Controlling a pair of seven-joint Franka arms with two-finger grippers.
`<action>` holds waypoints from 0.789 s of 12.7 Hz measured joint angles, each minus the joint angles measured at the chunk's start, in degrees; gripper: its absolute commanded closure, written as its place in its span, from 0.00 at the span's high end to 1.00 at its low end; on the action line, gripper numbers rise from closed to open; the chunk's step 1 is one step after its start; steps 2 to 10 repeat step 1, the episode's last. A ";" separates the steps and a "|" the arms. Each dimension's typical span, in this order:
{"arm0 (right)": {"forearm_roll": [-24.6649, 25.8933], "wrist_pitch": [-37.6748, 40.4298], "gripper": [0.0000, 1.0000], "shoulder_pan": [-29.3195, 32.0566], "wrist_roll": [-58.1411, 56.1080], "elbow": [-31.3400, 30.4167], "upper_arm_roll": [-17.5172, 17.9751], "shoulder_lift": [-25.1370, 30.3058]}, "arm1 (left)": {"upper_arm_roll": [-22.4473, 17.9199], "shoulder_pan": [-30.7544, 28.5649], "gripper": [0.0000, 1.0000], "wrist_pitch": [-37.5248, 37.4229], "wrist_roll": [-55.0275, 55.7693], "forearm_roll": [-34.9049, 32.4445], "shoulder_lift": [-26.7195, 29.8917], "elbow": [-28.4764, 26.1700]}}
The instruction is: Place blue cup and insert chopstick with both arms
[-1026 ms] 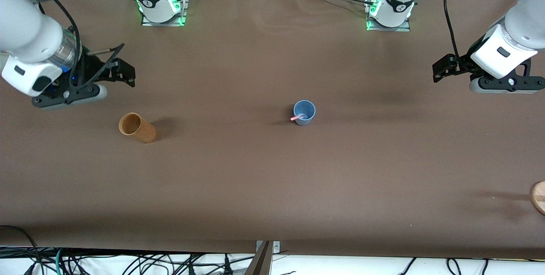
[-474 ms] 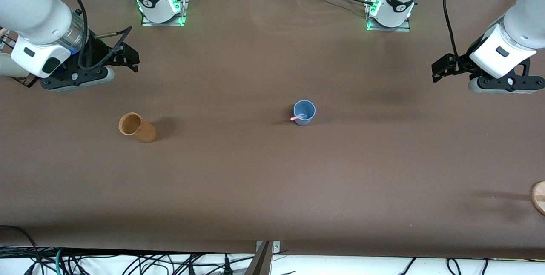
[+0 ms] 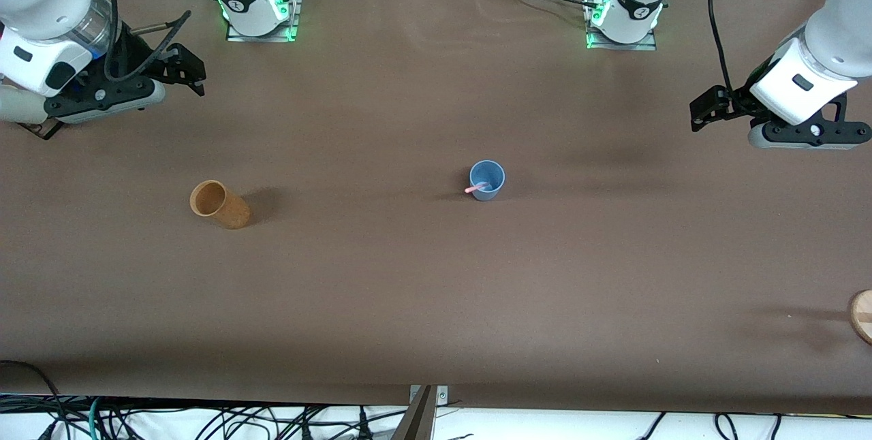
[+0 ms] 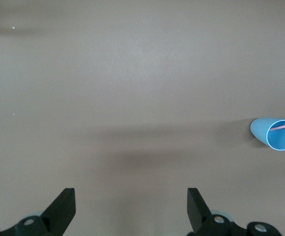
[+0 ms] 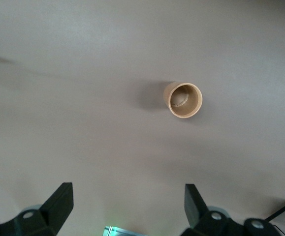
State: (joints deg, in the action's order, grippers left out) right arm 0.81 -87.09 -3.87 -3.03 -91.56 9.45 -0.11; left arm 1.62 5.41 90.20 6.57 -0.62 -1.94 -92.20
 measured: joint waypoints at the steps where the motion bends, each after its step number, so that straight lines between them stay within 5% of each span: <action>1: 0.00 0.00 1.00 0.00 0.00 -0.19 0.00 0.00 | 0.00 0.00 1.00 0.00 0.00 0.00 0.00 0.00; 10: 0.00 0.00 1.00 0.00 0.00 -0.19 0.00 0.00 | 0.00 0.00 1.00 0.00 0.00 0.00 0.00 0.00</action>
